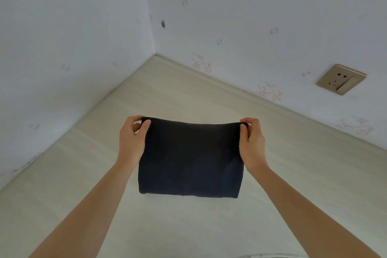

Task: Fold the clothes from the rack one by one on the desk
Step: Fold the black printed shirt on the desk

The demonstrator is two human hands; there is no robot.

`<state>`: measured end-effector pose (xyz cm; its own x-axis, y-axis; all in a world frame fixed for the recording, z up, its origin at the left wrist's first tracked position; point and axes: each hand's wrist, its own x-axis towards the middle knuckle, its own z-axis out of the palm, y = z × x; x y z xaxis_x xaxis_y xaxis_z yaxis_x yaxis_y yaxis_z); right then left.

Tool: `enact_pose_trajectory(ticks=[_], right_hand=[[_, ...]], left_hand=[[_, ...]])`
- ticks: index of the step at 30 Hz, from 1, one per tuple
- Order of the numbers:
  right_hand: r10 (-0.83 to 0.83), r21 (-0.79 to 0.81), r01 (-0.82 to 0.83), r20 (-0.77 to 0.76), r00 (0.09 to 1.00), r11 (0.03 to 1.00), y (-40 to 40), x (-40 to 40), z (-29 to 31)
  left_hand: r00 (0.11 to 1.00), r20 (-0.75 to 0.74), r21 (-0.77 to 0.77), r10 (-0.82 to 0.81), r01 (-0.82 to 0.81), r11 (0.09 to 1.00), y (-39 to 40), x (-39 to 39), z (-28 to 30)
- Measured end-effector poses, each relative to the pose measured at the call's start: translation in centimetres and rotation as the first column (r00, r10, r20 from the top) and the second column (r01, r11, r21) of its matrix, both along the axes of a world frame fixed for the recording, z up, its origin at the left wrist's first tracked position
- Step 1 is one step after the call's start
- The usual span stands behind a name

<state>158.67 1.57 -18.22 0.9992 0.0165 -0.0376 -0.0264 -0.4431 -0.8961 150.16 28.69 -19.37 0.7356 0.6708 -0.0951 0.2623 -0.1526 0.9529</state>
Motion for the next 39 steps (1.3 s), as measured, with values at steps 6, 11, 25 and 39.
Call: enact_pose_trajectory(ticks=[6, 11, 25, 39], right_hand=[[-0.107, -0.056, 0.098, -0.203, 0.973, 0.994, 2.8, 7.0, -6.8], [-0.113, -0.315, 0.035, -0.234, 0.966, 0.949, 3.7, 9.0, -10.9], [-0.092, -0.244, -0.016, -0.424, 0.901, 0.97, 0.6, 3.2, -10.2], [-0.117, -0.204, -0.011, -0.606, 0.786, 0.979, -0.2, -4.3, -9.5]], left_hand=[[0.966, -0.225, 0.142, 0.126, -0.096, 0.985, 1.2, 6.6, -6.0], [0.927, -0.346, 0.284, 0.148, -0.047, 0.958, 1.6, 8.3, -9.8], [0.848, -0.47, 0.24, 0.247, -0.146, 0.96, -1.4, 1.4, -9.5], [0.83, -0.553, -0.101, -0.071, 0.018, 0.995, -2.8, -3.7, -8.9]])
